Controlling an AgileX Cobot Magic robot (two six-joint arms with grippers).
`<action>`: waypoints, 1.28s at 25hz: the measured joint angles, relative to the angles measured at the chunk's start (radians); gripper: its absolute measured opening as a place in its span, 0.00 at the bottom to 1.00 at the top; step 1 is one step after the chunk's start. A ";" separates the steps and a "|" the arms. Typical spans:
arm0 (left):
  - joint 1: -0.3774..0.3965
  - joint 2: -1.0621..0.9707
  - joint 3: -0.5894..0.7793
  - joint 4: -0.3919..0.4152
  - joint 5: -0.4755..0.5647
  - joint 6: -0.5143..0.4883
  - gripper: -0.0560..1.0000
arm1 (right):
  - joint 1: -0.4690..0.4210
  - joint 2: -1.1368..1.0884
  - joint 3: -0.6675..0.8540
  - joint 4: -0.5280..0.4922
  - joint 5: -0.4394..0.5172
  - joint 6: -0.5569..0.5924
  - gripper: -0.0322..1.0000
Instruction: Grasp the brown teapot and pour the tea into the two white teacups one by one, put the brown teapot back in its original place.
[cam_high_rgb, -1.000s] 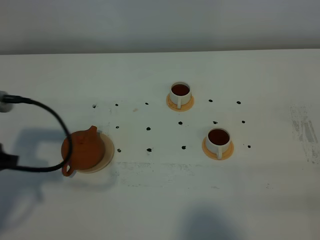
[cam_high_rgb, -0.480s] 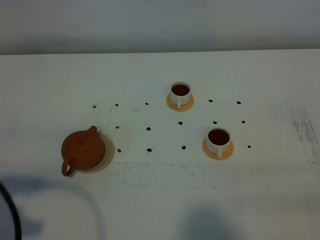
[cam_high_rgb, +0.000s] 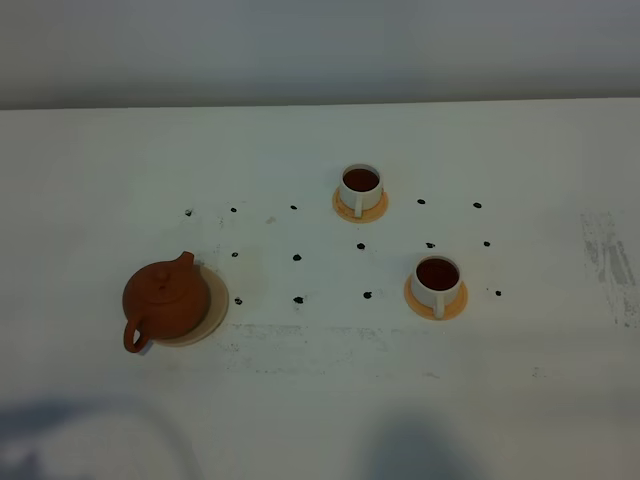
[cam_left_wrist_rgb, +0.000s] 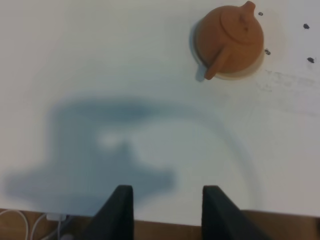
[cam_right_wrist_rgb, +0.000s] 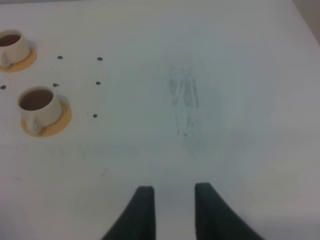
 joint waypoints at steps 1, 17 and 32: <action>0.000 -0.026 0.027 0.008 -0.031 0.000 0.35 | 0.000 0.000 0.000 0.000 0.000 0.000 0.25; 0.000 -0.271 0.169 0.050 -0.108 0.029 0.35 | 0.000 0.000 0.000 0.000 0.000 0.000 0.25; 0.000 -0.272 0.169 0.028 -0.106 0.052 0.35 | 0.000 0.000 0.000 0.000 0.000 0.000 0.25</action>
